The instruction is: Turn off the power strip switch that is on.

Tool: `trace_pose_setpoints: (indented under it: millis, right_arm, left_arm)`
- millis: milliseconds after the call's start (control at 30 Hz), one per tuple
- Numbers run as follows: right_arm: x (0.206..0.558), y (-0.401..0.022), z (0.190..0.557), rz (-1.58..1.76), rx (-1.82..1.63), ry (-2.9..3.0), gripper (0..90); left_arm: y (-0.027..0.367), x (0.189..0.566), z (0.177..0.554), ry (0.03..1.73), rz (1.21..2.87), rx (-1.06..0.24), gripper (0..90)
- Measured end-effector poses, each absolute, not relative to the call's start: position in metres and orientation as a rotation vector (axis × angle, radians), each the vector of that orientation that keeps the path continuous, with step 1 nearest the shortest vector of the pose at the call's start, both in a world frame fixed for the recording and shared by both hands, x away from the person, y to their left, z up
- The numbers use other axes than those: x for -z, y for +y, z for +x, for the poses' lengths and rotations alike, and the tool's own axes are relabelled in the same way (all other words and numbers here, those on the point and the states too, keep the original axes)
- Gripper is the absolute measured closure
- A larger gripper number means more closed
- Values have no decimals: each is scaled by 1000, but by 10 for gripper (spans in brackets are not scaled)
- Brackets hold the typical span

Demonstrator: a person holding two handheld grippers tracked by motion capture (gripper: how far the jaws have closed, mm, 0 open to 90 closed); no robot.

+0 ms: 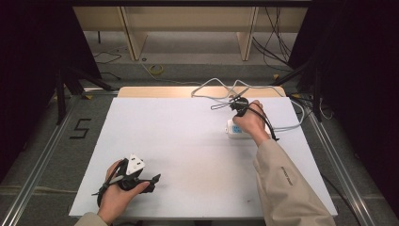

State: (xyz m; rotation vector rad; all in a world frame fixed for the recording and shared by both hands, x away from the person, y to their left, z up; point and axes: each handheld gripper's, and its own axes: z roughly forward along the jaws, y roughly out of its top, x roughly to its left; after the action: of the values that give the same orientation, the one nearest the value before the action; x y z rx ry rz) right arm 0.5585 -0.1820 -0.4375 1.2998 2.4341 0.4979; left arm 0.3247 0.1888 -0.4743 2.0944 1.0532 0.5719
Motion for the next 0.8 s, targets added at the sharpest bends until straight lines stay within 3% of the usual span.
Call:
trace_pose_setpoints:
  millis: [233,800]
  right_arm:
    - [432,-185,551,1270,-573,2399,900]
    - [419,-226,481,1259,-870,2388,647]
  left_arm:
    - [188,475,325,1057,2095,-569,164]
    - [189,475,323,1068,2095,-562,164]
